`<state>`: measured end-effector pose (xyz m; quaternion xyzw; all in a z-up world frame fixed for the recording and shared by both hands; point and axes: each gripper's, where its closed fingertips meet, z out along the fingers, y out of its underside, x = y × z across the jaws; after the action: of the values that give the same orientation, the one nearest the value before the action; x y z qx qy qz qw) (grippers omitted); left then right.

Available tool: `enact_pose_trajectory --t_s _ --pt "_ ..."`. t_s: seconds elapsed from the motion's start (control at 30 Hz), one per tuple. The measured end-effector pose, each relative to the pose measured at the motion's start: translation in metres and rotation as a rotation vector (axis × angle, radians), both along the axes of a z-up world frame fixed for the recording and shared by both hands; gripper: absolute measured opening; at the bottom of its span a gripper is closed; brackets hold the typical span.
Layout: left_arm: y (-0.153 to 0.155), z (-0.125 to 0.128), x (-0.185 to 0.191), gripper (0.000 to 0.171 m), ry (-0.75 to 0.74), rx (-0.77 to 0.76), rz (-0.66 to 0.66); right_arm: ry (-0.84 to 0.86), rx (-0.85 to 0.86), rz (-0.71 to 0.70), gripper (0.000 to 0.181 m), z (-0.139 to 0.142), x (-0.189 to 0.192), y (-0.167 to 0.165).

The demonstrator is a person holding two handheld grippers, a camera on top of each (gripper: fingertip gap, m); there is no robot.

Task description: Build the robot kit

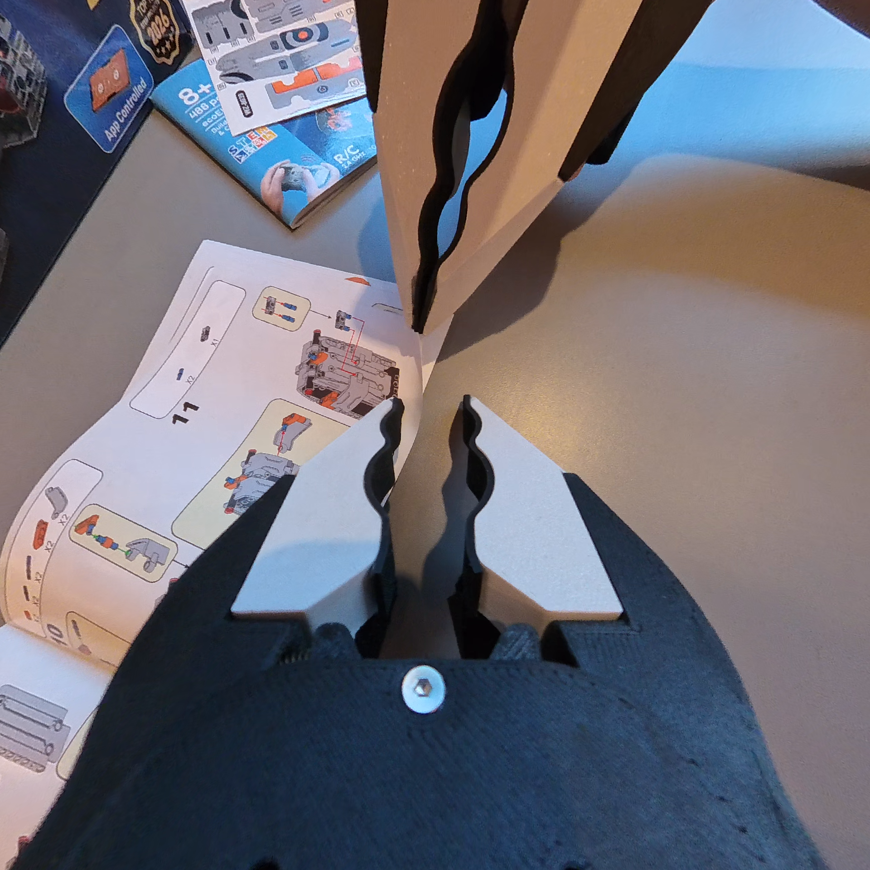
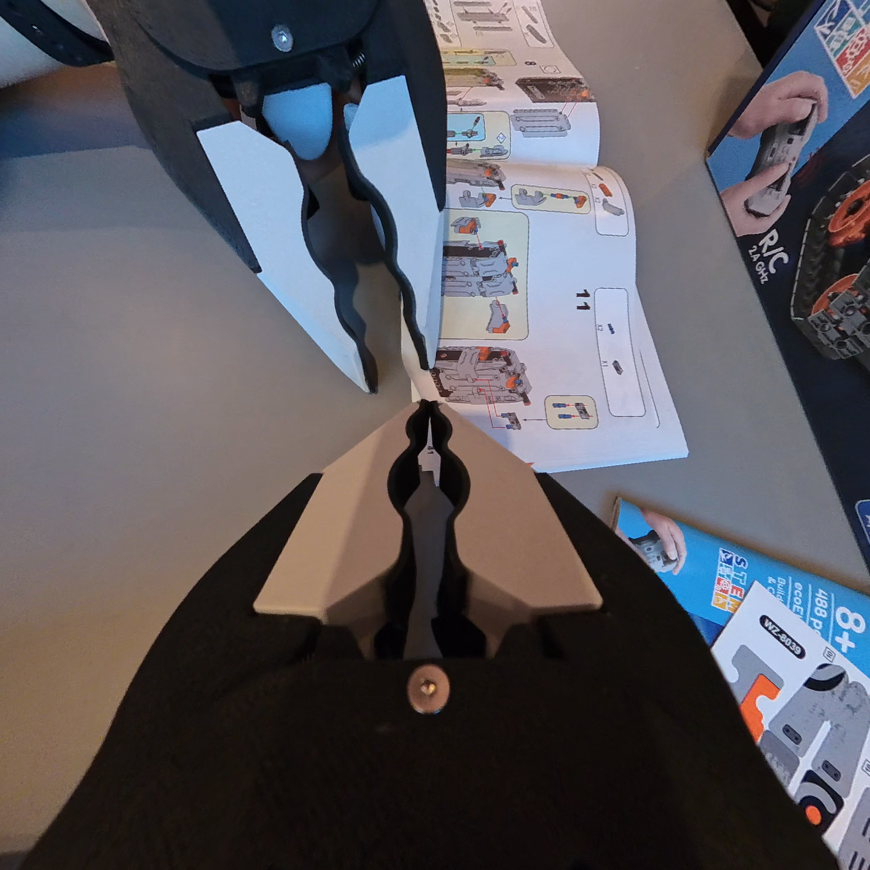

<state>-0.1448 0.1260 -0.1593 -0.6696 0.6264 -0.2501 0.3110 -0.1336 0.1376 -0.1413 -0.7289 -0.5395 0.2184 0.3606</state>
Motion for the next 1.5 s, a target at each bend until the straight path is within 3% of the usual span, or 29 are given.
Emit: enact_pose_trajectory --t_s 0.2,0.47,0.6,0.67,0.73,0.8,0.87,0.93,1.0,1.07,1.3,1.37,1.4,1.5 --pt "0.005 0.002 -0.001 0.019 0.01 0.002 0.018 0.021 -0.011 0.002 0.0 0.003 -0.002 0.0" --pt "0.008 0.012 0.013 0.015 0.0 0.17 0.007 0.036 -0.008 0.007 0.0 0.008 -0.003 0.0" --pt "0.012 0.007 0.014 0.0 0.039 0.263 -0.003 0.051 -0.015 0.004 0.0 0.01 -0.003 0.0" --pt "0.015 0.009 0.015 0.0 0.042 0.327 -0.003 0.083 -0.039 -0.005 0.008 0.014 -0.001 -0.001" --pt "0.017 0.013 0.015 0.0 0.034 0.396 0.002 0.146 -0.099 -0.075 0.026 0.024 0.01 0.0" --pt "0.021 0.019 0.015 0.0 0.02 0.464 0.014 0.233 -0.277 -0.279 0.027 0.028 0.035 0.011" --pt "0.022 0.027 0.016 0.0 -0.002 0.531 0.018 0.454 -0.507 -0.451 0.027 0.04 0.049 0.021" --pt "0.022 0.034 0.017 0.0 -0.021 0.6 0.014 0.696 -0.71 -0.497 0.016 0.058 0.048 0.023" --pt "0.022 0.04 0.017 0.0 -0.022 0.676 0.014 0.766 -0.811 -0.539 0.012 0.054 0.043 0.022" --pt "0.022 0.043 0.019 0.0 -0.019 0.746 0.003 0.729 -0.866 -0.595 0.018 0.037 0.038 0.023" --pt "0.018 0.036 0.022 0.0 0.041 0.837 -0.053 0.771 -0.995 -0.582 0.021 0.019 0.019 0.025" --pt "0.015 0.033 0.023 0.0 0.043 0.821 -0.071 0.806 -1.016 -0.533 0.008 0.025 0.015 0.024" --pt "0.012 0.032 0.024 0.006 0.028 0.796 -0.08 0.8 -1.01 -0.527 0.001 0.023 0.015 0.024" --pt "0.0 0.033 0.025 0.024 -0.04 0.652 -0.087 0.756 -0.962 -0.496 0.0 0.015 0.018 0.023"
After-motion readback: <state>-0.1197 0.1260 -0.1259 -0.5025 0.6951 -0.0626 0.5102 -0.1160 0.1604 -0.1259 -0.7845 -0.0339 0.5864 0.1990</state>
